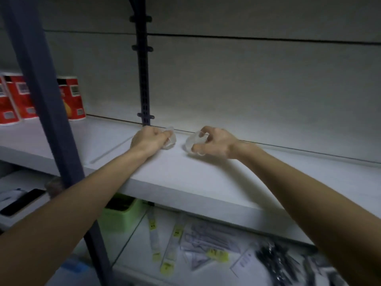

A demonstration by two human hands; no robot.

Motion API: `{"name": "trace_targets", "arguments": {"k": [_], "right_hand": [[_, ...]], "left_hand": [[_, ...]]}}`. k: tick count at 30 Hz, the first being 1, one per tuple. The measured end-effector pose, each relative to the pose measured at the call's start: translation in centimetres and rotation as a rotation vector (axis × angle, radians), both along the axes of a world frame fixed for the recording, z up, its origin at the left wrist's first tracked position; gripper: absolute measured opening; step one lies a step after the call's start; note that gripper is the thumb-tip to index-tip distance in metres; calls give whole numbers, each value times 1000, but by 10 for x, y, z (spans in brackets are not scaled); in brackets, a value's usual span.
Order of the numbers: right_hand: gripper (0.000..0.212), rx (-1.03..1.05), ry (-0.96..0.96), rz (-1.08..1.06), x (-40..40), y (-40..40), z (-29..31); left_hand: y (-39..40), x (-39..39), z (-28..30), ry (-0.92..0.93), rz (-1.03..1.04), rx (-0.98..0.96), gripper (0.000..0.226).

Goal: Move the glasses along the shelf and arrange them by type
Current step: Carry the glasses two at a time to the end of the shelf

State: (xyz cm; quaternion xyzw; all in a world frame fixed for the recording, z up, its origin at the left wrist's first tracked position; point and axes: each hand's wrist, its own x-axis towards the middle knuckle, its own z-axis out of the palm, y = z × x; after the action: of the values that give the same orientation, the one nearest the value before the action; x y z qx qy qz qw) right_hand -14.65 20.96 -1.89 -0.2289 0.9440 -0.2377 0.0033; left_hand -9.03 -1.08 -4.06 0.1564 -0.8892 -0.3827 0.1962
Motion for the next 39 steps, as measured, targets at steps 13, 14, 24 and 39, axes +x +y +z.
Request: {"name": "trace_targets", "arguments": {"k": [13, 14, 24, 39], "right_hand": [[79, -40, 279, -319, 132, 216, -4], [75, -96, 320, -347, 150, 233, -5], [67, -391, 527, -418, 326, 424, -26], [70, -610, 540, -799, 422, 662, -51]], "left_hand": [[174, 83, 0, 145, -336, 24, 50], [194, 96, 1, 188, -335, 46, 49], [404, 221, -5, 405, -450, 158, 38], [653, 262, -14, 339, -950, -118, 30]]}}
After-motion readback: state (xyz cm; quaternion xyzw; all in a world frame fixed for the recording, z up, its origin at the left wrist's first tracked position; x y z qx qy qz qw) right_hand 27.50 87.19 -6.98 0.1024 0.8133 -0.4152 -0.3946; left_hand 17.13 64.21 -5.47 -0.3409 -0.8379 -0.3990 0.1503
